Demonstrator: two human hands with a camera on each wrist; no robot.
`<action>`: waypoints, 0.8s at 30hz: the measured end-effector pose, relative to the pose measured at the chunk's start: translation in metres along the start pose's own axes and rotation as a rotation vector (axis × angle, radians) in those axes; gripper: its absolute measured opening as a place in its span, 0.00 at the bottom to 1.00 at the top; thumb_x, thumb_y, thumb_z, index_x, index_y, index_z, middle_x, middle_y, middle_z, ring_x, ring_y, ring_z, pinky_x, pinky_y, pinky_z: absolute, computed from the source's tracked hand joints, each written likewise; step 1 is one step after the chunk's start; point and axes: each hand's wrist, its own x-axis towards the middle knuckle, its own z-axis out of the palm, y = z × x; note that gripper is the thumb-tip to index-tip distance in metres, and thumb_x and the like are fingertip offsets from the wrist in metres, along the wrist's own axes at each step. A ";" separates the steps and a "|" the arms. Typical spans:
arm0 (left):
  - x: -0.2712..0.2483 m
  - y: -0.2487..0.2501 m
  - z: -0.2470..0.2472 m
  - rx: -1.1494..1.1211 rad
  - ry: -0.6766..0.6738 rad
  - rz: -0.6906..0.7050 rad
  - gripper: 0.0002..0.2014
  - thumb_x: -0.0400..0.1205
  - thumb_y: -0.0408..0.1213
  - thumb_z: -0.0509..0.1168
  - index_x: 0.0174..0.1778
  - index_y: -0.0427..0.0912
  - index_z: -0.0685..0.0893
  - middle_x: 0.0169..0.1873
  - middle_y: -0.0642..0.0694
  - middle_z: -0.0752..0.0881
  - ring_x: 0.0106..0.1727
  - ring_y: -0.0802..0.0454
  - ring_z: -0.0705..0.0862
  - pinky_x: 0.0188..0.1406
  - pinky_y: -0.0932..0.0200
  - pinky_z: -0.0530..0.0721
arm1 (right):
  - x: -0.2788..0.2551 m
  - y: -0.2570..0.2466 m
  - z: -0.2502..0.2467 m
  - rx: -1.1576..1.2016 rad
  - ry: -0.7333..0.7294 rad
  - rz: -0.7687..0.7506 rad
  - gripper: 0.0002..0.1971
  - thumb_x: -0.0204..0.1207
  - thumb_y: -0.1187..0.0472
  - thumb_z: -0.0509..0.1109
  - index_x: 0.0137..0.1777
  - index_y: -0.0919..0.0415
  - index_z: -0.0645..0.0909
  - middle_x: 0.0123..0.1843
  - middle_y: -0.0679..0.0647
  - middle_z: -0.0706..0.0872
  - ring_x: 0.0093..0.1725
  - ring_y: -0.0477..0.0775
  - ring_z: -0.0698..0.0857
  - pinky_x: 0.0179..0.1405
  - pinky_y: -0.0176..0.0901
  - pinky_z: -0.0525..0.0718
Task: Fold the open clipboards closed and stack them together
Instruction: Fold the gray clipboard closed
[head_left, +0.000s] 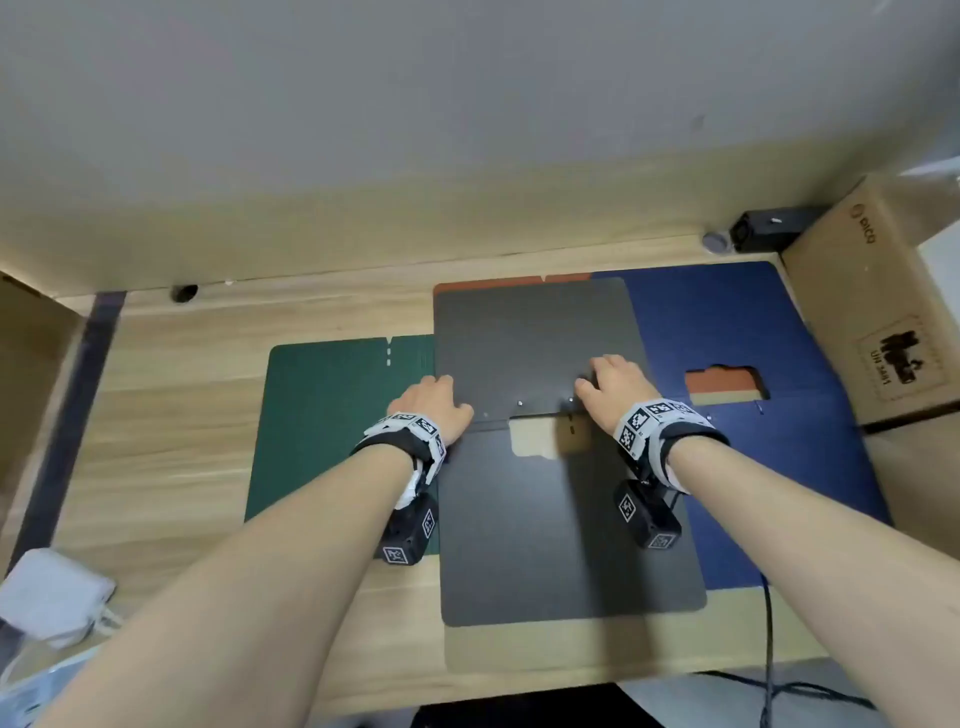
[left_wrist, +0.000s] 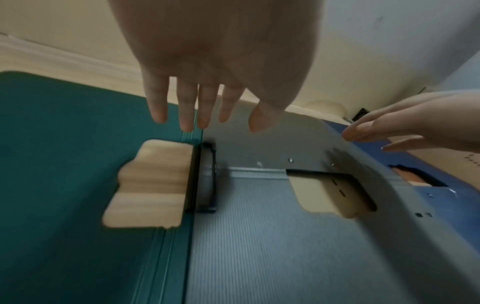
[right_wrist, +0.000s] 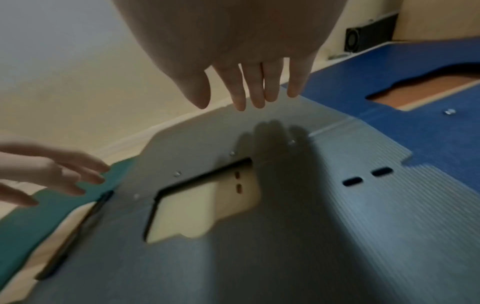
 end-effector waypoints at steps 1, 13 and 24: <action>-0.001 0.001 0.002 0.028 -0.010 -0.016 0.20 0.81 0.48 0.57 0.63 0.40 0.76 0.61 0.39 0.80 0.60 0.36 0.81 0.48 0.49 0.74 | 0.000 0.004 0.002 -0.002 -0.003 0.017 0.18 0.80 0.52 0.57 0.60 0.64 0.76 0.66 0.62 0.77 0.68 0.66 0.74 0.64 0.56 0.75; 0.013 -0.003 0.030 0.092 0.083 -0.085 0.22 0.79 0.42 0.67 0.67 0.40 0.74 0.64 0.41 0.75 0.62 0.39 0.81 0.50 0.49 0.74 | 0.011 0.042 -0.003 -0.004 0.054 0.114 0.22 0.79 0.55 0.61 0.70 0.65 0.71 0.73 0.61 0.72 0.73 0.64 0.70 0.65 0.58 0.75; 0.013 -0.006 0.034 0.013 0.071 -0.270 0.21 0.76 0.50 0.67 0.56 0.40 0.75 0.54 0.41 0.83 0.51 0.40 0.81 0.41 0.52 0.74 | 0.023 0.066 -0.002 0.046 0.113 0.212 0.24 0.77 0.55 0.67 0.68 0.66 0.69 0.67 0.65 0.74 0.67 0.67 0.74 0.62 0.57 0.76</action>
